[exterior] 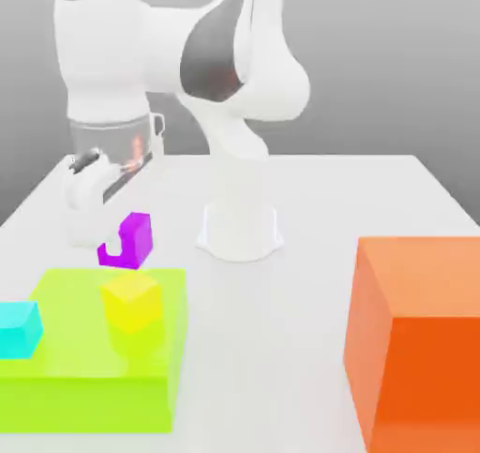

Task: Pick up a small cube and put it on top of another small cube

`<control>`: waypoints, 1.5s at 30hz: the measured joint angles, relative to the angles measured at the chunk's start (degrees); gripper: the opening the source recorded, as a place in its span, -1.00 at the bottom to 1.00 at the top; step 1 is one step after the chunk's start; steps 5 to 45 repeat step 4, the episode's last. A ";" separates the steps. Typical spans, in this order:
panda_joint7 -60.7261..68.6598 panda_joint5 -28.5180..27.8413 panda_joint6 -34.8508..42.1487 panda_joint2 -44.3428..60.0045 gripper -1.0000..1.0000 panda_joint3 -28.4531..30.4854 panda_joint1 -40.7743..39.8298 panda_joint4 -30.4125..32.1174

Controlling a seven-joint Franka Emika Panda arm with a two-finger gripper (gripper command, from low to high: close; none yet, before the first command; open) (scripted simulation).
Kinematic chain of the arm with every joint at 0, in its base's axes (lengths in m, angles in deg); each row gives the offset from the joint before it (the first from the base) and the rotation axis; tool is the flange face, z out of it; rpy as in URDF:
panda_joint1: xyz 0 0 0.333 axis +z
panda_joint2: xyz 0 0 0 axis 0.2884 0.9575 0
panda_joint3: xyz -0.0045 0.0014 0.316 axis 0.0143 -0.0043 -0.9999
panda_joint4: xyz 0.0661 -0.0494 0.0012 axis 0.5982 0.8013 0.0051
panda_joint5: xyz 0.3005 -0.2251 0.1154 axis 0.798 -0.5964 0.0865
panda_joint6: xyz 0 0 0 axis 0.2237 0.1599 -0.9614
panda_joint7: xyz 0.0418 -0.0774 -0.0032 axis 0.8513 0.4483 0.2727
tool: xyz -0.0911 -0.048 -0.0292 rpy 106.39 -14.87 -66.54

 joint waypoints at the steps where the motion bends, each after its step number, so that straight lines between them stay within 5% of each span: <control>1: 0.00 0.00 0.00 0.00 1.00 0.00 0.00 0.00; 45: 0.00 0.00 0.00 0.00 1.00 0.00 0.00 0.00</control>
